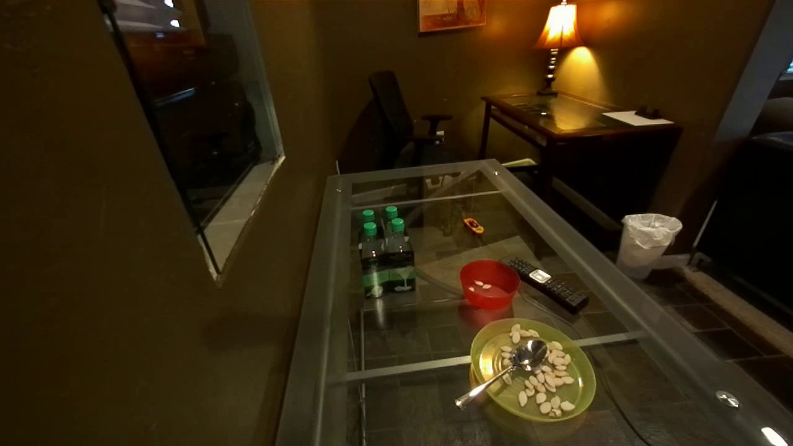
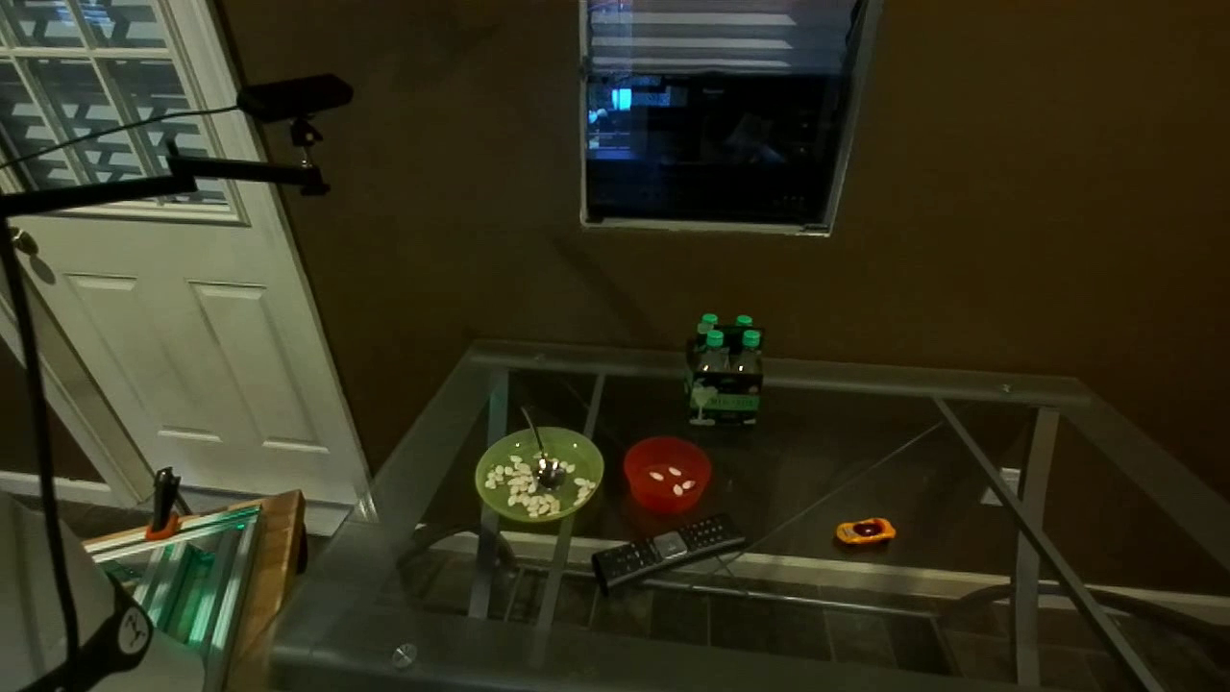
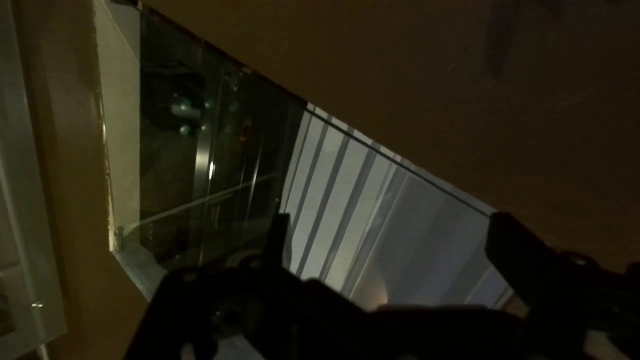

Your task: Open the glass door.

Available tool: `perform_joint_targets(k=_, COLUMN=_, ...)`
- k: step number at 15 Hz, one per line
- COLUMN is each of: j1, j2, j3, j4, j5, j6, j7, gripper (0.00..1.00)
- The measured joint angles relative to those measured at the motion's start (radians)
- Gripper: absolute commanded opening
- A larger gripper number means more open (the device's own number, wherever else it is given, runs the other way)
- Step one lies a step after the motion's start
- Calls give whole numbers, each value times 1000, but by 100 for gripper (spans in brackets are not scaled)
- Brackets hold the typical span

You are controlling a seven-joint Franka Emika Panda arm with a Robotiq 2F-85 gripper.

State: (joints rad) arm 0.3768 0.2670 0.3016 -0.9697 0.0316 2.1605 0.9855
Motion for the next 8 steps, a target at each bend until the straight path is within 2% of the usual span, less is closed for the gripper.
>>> perform_joint_targets(k=8, j1=66, j2=141, j3=-54, j4=191, j5=0, j6=46, j7=18, gripper=100)
